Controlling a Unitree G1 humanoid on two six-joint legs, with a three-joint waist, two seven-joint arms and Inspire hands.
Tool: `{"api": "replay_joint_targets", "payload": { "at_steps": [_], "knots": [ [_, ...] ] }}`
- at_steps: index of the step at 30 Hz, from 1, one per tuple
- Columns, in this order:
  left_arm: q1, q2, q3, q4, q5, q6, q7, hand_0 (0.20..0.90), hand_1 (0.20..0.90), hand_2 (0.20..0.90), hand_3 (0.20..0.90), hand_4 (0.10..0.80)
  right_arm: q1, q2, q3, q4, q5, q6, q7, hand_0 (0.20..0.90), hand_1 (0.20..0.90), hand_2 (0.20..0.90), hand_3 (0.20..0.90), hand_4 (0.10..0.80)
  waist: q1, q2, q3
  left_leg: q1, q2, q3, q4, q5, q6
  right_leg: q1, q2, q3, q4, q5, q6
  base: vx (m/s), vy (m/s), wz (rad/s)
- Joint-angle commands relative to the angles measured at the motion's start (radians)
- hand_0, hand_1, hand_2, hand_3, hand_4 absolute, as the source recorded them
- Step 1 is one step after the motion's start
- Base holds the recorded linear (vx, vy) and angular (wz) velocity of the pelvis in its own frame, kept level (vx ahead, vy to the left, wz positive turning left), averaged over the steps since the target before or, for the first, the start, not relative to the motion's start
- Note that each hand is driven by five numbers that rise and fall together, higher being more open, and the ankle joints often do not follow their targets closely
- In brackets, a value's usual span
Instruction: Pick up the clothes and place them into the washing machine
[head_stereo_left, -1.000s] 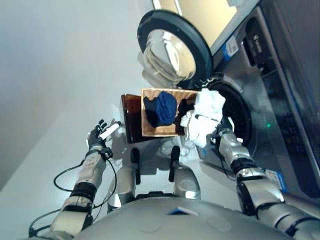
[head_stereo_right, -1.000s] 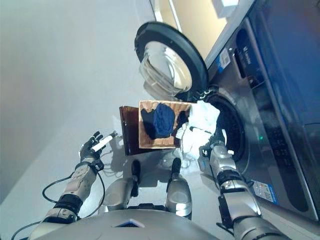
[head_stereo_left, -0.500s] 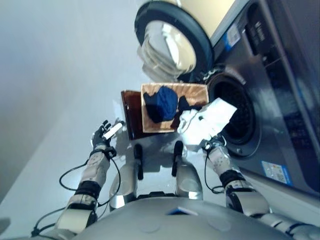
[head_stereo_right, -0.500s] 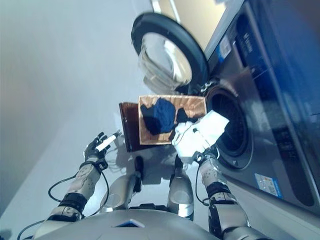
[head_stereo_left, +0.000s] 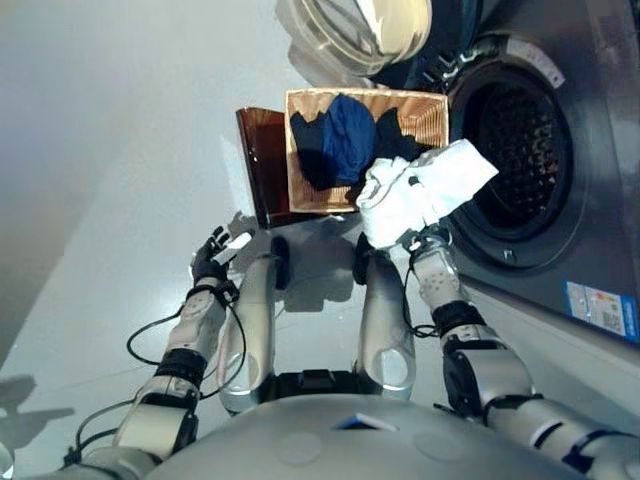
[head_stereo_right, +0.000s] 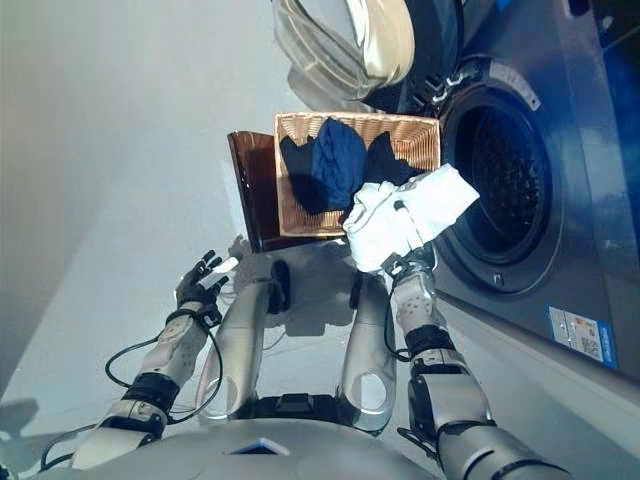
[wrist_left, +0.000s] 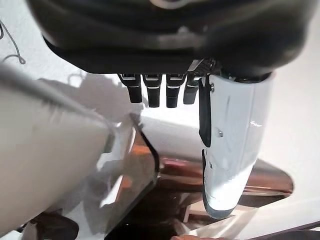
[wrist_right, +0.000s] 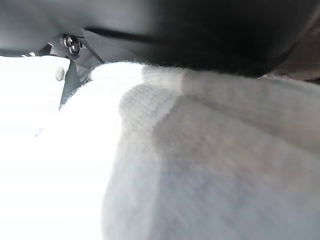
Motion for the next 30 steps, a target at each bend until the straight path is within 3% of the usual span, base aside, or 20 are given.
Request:
{"api": "replay_joint_targets", "payload": {
  "at_steps": [1,9,19,24,30],
  "knots": [
    [0.032,0.009,-0.004,-0.096,-0.01,-0.06,0.02,0.9,0.9,0.9,0.9,0.8,-0.006,-0.024,-0.026,-0.14,0.104,-0.133,0.034,0.2,0.2,0.2,0.2,0.3,0.002,0.026,-0.044,0.047,0.02,-0.03,0.067,-0.123,-0.06,0.034,0.011,-0.004,0.017,-0.023,-0.037,0.0,0.0,0.0],
    [0.02,0.004,-0.04,-0.093,-0.045,-0.069,0.038,0.9,0.9,0.9,0.9,0.8,-0.096,-0.003,-0.109,-0.067,0.236,-0.214,-0.015,0.2,0.2,0.2,0.2,0.3,0.004,0.047,-0.039,-0.016,0.013,-0.026,0.119,-0.151,-0.048,-0.036,0.012,0.013,0.071,-0.047,-0.044,-0.004,0.009,-0.04],
    [0.031,0.036,-0.109,-0.129,-0.043,-0.081,0.028,0.9,0.9,0.9,0.9,0.8,-0.332,-0.142,-0.267,0.18,0.335,-0.249,-0.105,0.2,0.2,0.2,0.2,0.3,0.034,0.107,-0.061,-0.077,-0.017,-0.015,0.108,-0.153,-0.039,-0.113,0.0,0.029,0.078,-0.05,-0.039,0.002,0.001,0.0],
    [0.035,0.056,-0.123,-0.16,-0.034,-0.092,0.027,0.9,0.9,0.9,0.9,0.8,-0.443,-0.247,-0.26,0.234,0.322,-0.223,-0.125,0.2,0.2,0.2,0.2,0.3,0.054,0.13,-0.069,-0.109,-0.024,-0.007,0.108,-0.147,-0.036,-0.159,-0.009,0.041,0.091,-0.041,-0.035,-0.006,0.005,0.02],
    [0.05,0.068,-0.125,-0.183,-0.03,-0.098,0.021,0.9,0.9,0.9,0.9,0.8,-0.517,-0.368,-0.265,0.252,0.328,-0.232,-0.133,0.2,0.2,0.2,0.2,0.3,0.067,0.13,-0.087,-0.124,-0.034,-0.003,0.094,-0.134,-0.038,-0.185,-0.015,0.049,0.098,-0.039,-0.037,0.005,-0.011,0.05]
  ]
}}
